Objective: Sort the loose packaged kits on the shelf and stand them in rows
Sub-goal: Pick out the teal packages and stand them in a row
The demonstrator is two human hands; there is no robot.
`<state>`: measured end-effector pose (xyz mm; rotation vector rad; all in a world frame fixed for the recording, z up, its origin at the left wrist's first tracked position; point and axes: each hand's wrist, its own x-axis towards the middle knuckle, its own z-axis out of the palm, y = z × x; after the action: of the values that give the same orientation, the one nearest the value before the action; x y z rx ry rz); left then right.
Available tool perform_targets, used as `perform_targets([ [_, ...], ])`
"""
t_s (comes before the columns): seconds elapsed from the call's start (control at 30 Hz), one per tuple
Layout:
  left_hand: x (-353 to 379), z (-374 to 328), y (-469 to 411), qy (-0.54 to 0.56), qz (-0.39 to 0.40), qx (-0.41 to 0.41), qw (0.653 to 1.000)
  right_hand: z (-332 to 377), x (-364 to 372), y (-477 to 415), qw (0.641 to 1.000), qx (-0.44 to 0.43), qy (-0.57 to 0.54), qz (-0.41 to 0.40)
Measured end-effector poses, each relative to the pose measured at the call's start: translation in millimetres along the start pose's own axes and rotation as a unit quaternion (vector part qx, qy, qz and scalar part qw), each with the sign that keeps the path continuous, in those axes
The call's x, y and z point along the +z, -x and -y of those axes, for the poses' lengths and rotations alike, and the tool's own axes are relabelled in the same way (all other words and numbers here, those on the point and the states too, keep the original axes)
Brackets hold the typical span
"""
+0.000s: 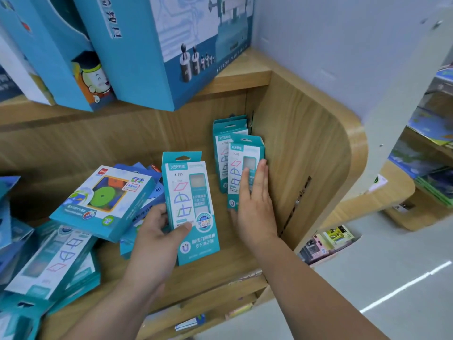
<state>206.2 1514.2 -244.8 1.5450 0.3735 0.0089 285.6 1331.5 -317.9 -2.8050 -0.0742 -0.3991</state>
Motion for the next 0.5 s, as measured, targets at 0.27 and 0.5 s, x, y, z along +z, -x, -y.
perform_targets([
  [0.27,-1.0,1.4,0.7,0.044,0.015,0.000,0.999,-1.8,1.9,-7.2,0.998,-0.062,0.002,0.000],
  [0.5,-2.5,3.4,-1.0,0.046,0.021,-0.001,0.999,8.4,14.7,-22.9,0.992,-0.109,0.060,-0.004],
])
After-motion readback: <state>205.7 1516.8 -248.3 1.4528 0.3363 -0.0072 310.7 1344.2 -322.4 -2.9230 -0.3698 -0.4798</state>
